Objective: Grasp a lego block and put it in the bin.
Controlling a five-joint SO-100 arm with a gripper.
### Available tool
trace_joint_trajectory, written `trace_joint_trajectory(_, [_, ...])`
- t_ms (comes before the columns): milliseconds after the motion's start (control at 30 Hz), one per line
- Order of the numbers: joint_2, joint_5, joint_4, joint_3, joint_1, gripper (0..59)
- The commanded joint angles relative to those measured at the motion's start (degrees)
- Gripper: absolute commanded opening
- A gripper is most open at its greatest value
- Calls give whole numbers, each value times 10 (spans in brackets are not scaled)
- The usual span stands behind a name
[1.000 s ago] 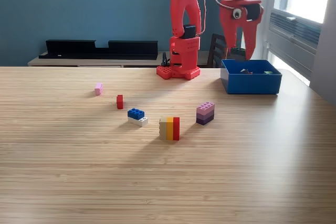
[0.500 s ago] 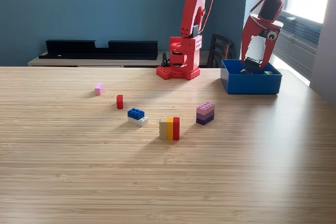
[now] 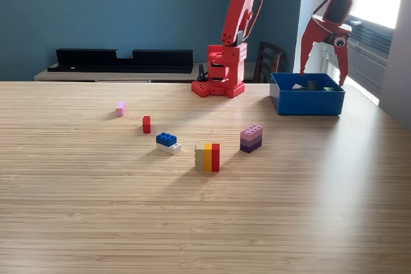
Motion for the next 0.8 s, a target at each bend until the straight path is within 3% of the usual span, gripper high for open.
trace_joint_trajectory(33, [17,33,18,-81,99,99])
trace_joint_trajectory(100, [17,54,18,-96,155,21])
trace_joint_trajectory(167, [17,65,18,-105,212,9])
trace_joint_trajectory(467, [18,55,17,-124,429,1])
trace_joint_trajectory(800, [17,45,16,-103,471,1])
